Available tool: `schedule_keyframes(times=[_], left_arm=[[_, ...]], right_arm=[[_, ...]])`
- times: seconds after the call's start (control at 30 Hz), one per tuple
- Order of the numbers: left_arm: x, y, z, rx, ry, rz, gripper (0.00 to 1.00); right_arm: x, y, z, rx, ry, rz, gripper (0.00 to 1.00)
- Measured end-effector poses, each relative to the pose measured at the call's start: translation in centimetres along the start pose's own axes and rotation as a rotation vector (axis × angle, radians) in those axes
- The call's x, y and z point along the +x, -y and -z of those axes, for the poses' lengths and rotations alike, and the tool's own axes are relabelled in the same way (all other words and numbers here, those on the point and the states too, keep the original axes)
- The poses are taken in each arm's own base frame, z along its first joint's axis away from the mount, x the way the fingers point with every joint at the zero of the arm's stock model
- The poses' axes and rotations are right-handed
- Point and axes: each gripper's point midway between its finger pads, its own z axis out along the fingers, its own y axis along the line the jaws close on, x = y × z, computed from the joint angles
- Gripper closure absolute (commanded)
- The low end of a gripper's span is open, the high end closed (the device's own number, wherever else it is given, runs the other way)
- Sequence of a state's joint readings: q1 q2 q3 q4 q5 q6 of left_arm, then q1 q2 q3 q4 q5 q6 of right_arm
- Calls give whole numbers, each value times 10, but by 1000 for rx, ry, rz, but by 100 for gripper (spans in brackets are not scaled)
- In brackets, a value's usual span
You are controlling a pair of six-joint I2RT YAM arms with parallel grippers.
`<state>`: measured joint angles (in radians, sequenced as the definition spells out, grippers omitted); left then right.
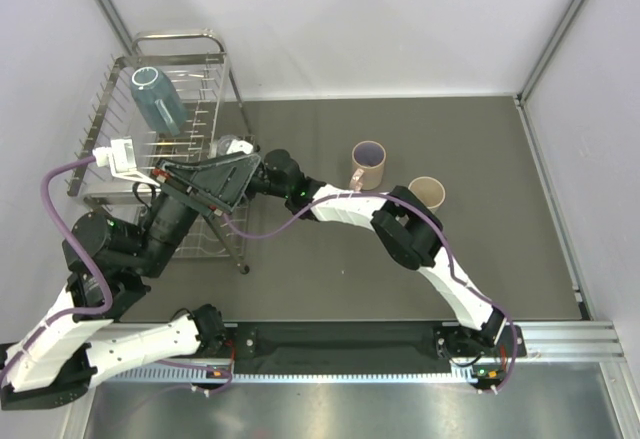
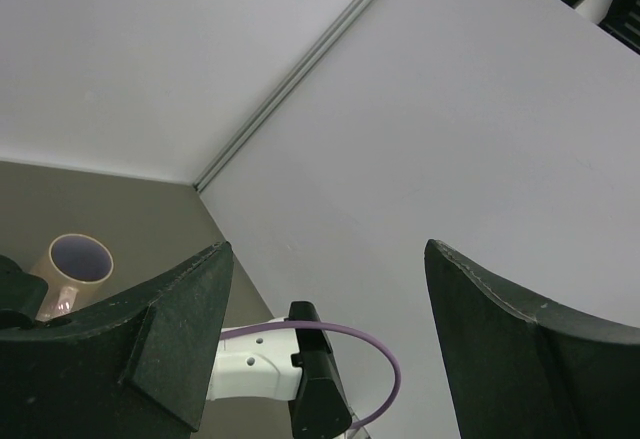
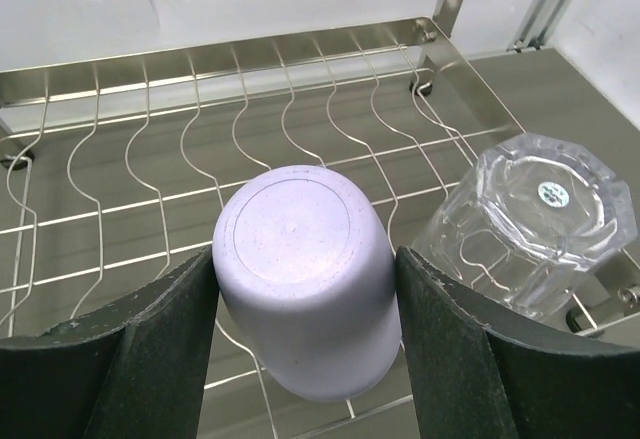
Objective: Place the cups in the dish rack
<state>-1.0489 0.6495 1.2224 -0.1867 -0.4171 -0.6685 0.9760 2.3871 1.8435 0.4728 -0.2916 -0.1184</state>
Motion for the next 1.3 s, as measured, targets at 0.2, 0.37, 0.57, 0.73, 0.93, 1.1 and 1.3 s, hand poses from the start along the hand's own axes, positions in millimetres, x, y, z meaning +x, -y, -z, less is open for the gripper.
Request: schedule_keyframes(times=[0.2,0.37,0.57,0.73,0.93,1.1,1.3], left_arm=[[1,0,-1,-1,-2,11,18],[2,0,-1,-2,-4,13,18],[2,0,-1,-3,-4,24,18],[2,1,-1,-3,-5,35,18],[3,1,-2,-4,-6,37,18],[6,-1,-4,-10,-14,34,18],[7,-1,-5,-11,-16,33,18]], right_arm=[[2,4,4,16,-29,-47,82],[3,6,7,33,-51,-68,80],[4,7,12,42,-69,-79,68],[5,7,13,41,-74,-80,49],[5,8,13,45,-77,-80,25],[12,9,15,54,-114,-75,12],[5,13,13,68,-111,-53,0]])
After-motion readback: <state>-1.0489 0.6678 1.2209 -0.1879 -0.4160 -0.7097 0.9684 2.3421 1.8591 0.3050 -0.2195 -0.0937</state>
